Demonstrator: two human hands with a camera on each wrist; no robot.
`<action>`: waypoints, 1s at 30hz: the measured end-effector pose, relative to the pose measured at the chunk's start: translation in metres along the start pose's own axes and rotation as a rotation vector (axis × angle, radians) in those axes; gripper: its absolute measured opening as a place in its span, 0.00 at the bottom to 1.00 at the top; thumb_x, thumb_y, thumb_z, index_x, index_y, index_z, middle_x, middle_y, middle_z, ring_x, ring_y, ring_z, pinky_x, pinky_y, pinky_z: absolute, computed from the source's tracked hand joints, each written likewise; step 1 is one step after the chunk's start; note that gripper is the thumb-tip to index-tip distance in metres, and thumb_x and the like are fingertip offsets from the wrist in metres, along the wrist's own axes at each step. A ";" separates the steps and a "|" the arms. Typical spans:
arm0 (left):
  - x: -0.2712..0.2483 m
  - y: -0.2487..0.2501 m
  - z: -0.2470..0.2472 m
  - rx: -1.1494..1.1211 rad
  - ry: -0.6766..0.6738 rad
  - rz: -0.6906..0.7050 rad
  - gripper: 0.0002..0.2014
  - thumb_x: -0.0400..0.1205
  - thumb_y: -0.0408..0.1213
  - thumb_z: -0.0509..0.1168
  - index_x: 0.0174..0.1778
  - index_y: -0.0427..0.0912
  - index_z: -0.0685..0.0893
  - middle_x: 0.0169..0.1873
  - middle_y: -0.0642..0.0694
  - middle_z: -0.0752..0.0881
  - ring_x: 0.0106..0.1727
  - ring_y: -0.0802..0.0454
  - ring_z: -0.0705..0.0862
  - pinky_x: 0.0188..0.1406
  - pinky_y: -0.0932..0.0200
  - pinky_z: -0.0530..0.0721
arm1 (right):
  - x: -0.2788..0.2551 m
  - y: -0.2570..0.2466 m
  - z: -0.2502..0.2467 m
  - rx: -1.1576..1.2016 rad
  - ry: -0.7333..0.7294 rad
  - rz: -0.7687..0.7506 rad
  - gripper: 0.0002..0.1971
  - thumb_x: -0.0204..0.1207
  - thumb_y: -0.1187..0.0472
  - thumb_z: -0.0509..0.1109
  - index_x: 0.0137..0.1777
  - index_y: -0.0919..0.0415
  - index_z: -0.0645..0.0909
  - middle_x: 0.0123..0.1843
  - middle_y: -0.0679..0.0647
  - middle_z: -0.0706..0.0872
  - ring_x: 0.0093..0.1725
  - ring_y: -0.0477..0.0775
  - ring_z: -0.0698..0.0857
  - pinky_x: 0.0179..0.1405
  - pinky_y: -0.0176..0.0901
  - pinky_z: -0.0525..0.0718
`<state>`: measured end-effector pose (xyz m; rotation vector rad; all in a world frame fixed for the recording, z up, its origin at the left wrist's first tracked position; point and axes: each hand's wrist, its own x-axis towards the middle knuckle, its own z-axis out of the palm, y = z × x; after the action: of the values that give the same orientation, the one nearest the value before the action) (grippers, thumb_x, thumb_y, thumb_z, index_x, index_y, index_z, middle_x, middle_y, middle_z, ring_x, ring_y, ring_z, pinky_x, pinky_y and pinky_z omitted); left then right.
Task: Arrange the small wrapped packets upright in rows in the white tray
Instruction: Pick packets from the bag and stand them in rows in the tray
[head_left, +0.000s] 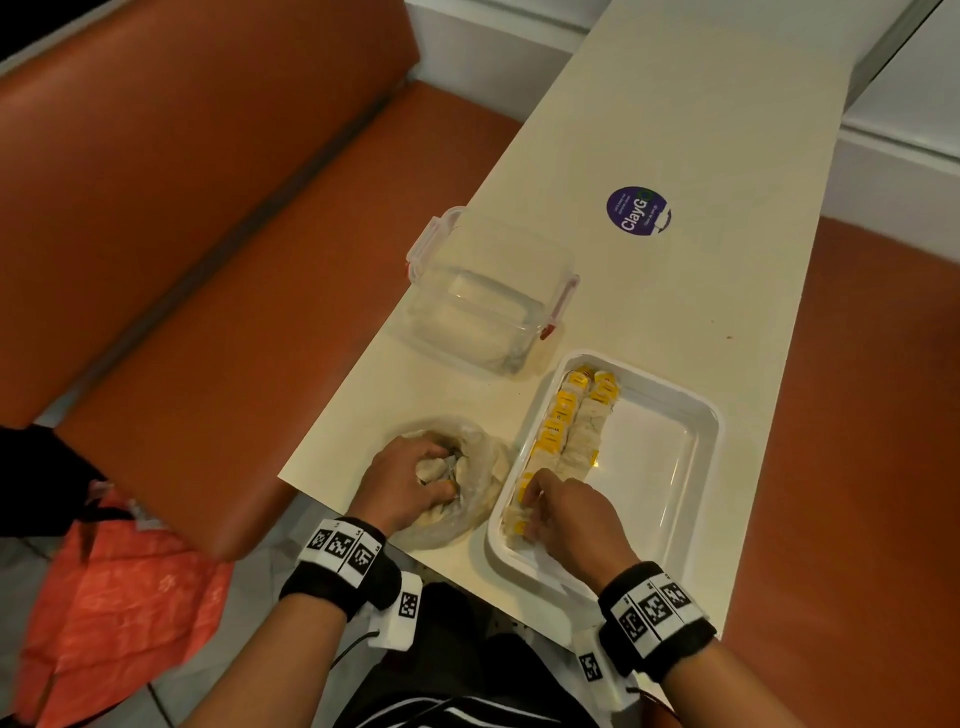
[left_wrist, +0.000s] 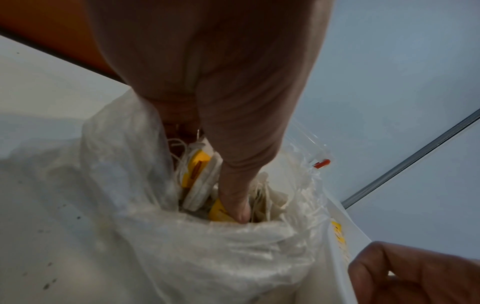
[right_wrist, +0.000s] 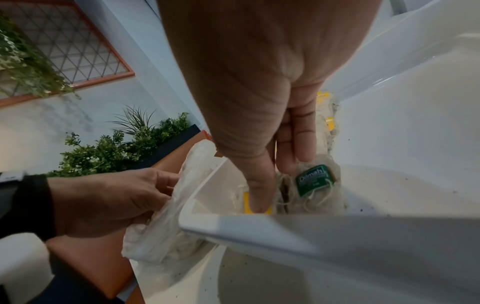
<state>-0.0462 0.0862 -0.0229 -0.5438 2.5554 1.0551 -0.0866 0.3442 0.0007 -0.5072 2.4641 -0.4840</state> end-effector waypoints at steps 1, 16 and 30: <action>0.000 0.000 0.000 0.003 0.000 -0.003 0.26 0.71 0.48 0.85 0.66 0.56 0.90 0.67 0.47 0.85 0.68 0.47 0.83 0.64 0.55 0.78 | 0.001 0.001 0.001 -0.007 0.009 -0.006 0.14 0.76 0.53 0.77 0.57 0.45 0.77 0.48 0.45 0.85 0.46 0.50 0.84 0.44 0.45 0.83; 0.001 0.007 0.006 0.012 0.025 -0.015 0.26 0.73 0.52 0.83 0.67 0.54 0.88 0.68 0.48 0.84 0.69 0.48 0.83 0.62 0.56 0.77 | 0.004 0.011 0.016 -0.049 0.069 -0.140 0.13 0.74 0.44 0.78 0.57 0.41 0.85 0.50 0.40 0.76 0.54 0.49 0.79 0.41 0.41 0.72; 0.005 0.006 0.009 0.027 0.028 -0.022 0.21 0.74 0.48 0.83 0.63 0.58 0.90 0.61 0.52 0.84 0.64 0.51 0.83 0.59 0.57 0.75 | 0.000 0.032 0.011 0.105 0.160 -0.118 0.12 0.74 0.57 0.81 0.56 0.46 0.92 0.53 0.44 0.86 0.53 0.50 0.82 0.49 0.44 0.83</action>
<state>-0.0515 0.0952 -0.0274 -0.5824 2.5773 1.0111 -0.0878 0.3693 -0.0220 -0.5935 2.5532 -0.7230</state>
